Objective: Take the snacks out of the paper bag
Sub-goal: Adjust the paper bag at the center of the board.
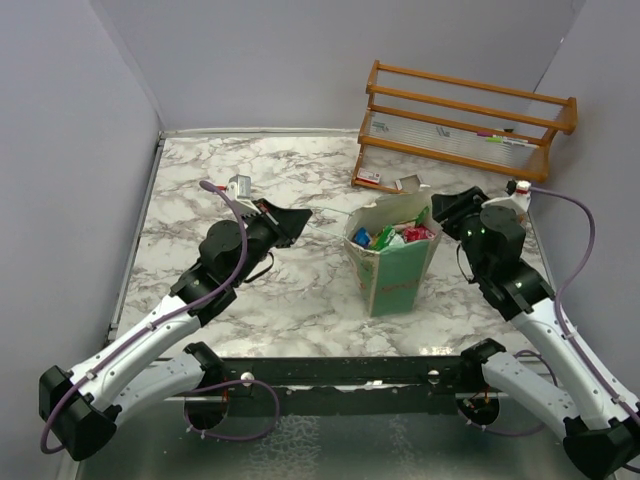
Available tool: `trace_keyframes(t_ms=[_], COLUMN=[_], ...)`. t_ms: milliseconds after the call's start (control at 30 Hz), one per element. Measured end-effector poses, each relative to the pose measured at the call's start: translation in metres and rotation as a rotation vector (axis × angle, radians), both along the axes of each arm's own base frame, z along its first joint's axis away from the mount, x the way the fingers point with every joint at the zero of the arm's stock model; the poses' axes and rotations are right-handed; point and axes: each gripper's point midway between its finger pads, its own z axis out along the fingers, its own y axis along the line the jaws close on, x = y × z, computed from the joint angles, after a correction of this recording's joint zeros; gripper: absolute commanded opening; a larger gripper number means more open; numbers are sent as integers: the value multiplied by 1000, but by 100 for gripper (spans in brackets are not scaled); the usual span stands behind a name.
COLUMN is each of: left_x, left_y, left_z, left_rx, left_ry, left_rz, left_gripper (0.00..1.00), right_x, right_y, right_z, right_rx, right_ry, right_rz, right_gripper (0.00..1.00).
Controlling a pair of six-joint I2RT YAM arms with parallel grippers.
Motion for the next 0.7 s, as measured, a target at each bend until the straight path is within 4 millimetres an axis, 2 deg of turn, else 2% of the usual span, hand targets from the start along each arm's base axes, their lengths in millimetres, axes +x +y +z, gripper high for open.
trace_keyframes(t_ms=[133, 333, 500, 700], left_x=[-1, -1, -1, -1], left_y=[1, 2, 2, 2], left_z=[0, 1, 1, -2], left_rx=[6, 12, 16, 22], left_ry=[-3, -8, -10, -4], left_rz=[0, 1, 0, 1], left_gripper=[0, 0, 0, 0], right_x=[9, 15, 21, 32], right_y=[4, 6, 7, 9], right_z=[5, 18, 26, 31], right_rx=[12, 18, 5, -35], right_ry=[-28, -98, -137, -186], right_rz=[-4, 4, 3, 0], right_gripper=[37, 37, 42, 44])
